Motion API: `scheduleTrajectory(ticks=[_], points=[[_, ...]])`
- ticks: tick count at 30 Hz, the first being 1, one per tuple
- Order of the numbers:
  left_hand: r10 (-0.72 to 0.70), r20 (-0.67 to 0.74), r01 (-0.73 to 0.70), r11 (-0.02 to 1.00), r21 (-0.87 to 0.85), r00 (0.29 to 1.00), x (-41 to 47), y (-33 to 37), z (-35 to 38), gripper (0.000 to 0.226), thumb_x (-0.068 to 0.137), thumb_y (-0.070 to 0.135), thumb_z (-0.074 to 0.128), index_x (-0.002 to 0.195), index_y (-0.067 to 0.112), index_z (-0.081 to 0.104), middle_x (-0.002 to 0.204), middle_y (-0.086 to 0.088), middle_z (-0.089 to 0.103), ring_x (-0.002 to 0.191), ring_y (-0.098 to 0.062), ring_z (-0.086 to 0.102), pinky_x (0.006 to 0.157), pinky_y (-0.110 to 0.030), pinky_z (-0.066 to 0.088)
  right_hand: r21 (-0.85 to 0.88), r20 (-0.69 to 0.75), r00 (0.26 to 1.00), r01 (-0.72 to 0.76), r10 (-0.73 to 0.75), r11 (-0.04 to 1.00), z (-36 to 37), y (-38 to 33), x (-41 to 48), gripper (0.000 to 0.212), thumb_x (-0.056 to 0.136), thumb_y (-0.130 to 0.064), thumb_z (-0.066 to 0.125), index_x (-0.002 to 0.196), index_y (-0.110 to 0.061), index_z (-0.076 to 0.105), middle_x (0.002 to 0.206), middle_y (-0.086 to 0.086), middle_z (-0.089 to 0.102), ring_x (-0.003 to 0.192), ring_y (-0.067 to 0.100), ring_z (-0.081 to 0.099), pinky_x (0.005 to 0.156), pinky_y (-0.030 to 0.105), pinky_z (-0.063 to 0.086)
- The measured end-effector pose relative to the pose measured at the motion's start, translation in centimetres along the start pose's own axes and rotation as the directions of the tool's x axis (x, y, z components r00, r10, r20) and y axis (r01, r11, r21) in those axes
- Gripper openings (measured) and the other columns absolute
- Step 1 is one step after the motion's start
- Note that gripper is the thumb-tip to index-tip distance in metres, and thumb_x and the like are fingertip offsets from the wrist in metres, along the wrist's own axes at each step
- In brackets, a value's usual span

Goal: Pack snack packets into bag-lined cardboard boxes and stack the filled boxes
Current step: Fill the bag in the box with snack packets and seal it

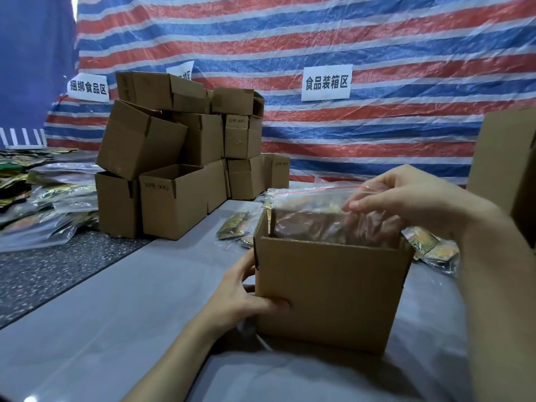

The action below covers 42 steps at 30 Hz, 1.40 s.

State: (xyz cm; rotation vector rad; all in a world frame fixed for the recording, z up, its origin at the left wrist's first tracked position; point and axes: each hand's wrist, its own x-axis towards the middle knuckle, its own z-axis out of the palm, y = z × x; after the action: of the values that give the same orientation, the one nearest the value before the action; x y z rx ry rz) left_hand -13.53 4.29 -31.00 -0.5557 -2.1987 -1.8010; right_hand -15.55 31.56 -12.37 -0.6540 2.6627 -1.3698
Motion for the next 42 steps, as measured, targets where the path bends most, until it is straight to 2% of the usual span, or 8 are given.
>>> scheduleTrajectory(ticks=[7,11,15,20,25,32,39,42], points=[[0.012,0.002,-0.012,1.0,-0.012,1.0,0.0,0.2,0.0,0.074,0.051,0.027,0.092,0.116,0.049,0.066,0.112,0.012,0.073,0.107,-0.004,0.066,0.079,-0.015,0.053,-0.314,-0.062,0.981,-0.195,0.184,0.929,1.7,-0.4,0.7,0.013,0.077,-0.009,0.086,0.086,-0.01,0.076,0.064,0.0,0.074,0.052,0.01,0.069,0.044,0.015,0.047],[0.004,-0.001,-0.004,1.0,0.002,1.0,0.1,0.1,0.1,0.073,0.052,0.028,0.09,0.118,0.047,0.065,0.108,0.011,0.073,0.103,-0.006,0.066,0.079,-0.016,0.053,-0.41,-0.096,0.974,-0.225,0.203,0.884,2.6,-1.4,0.6,0.028,0.072,-0.017,0.091,0.095,-0.018,0.075,0.085,0.005,0.076,0.072,0.019,0.074,0.062,0.031,0.06],[0.01,0.006,-0.01,1.0,-0.004,1.0,0.0,0.1,0.0,0.071,0.053,0.025,0.09,0.116,0.047,0.066,0.107,0.011,0.073,0.101,-0.004,0.067,0.078,-0.014,0.053,-0.404,-0.191,0.981,-0.059,-0.021,0.913,2.4,-3.1,-0.7,0.035,0.069,-0.026,0.093,0.099,-0.027,0.075,0.09,-0.009,0.068,0.081,0.008,0.065,0.061,0.024,0.047],[0.01,-0.002,-0.01,1.0,0.002,1.0,0.0,0.3,0.1,0.071,0.052,0.027,0.091,0.115,0.049,0.066,0.109,0.012,0.073,0.104,-0.004,0.065,0.078,-0.013,0.053,-0.466,-0.245,0.905,0.203,-0.347,0.861,2.6,-4.7,-1.9,0.005,0.087,-0.028,0.078,0.088,-0.033,0.079,0.079,-0.021,0.066,0.076,-0.002,0.064,0.062,0.014,0.043],[-0.002,-0.001,0.002,1.0,-0.002,1.0,-0.1,0.4,0.1,0.07,0.052,0.027,0.09,0.114,0.049,0.066,0.108,0.012,0.073,0.103,-0.003,0.066,0.077,-0.012,0.053,-0.622,0.043,0.997,-0.026,0.067,0.782,5.1,-3.9,-0.3,0.025,0.101,-0.043,0.056,0.109,-0.028,0.075,0.098,-0.012,0.071,0.089,0.006,0.065,0.074,0.023,0.053],[-0.005,-0.002,0.005,1.0,-0.009,1.0,-0.1,0.6,0.2,0.068,0.053,0.028,0.09,0.113,0.049,0.067,0.108,0.009,0.074,0.102,-0.006,0.068,0.077,-0.014,0.054,-0.657,0.023,0.955,-0.209,0.296,0.724,7.6,-2.6,1.6,0.078,0.097,-0.074,0.027,0.151,-0.02,0.044,0.159,0.006,0.041,0.146,0.028,0.039,0.117,0.045,0.031],[-0.001,0.001,0.001,1.0,-0.006,1.0,-0.1,0.6,0.1,0.071,0.053,0.029,0.091,0.116,0.049,0.065,0.112,0.011,0.073,0.107,-0.006,0.066,0.079,-0.015,0.054,-0.465,0.145,0.911,-0.282,0.386,0.839,7.0,-2.6,1.3,0.087,0.083,-0.088,0.029,0.146,-0.031,0.049,0.153,0.001,0.047,0.145,0.026,0.039,0.117,0.045,0.025],[-0.006,0.0,0.006,1.0,0.002,1.0,0.0,0.4,0.2,0.074,0.054,0.032,0.092,0.12,0.048,0.063,0.115,0.01,0.072,0.11,-0.01,0.065,0.08,-0.018,0.054,-0.388,0.171,0.917,-0.274,0.36,0.88,6.2,-2.4,0.8,0.085,0.075,-0.089,0.033,0.127,-0.029,0.064,0.119,-0.007,0.065,0.128,0.02,0.056,0.11,0.042,0.035]])
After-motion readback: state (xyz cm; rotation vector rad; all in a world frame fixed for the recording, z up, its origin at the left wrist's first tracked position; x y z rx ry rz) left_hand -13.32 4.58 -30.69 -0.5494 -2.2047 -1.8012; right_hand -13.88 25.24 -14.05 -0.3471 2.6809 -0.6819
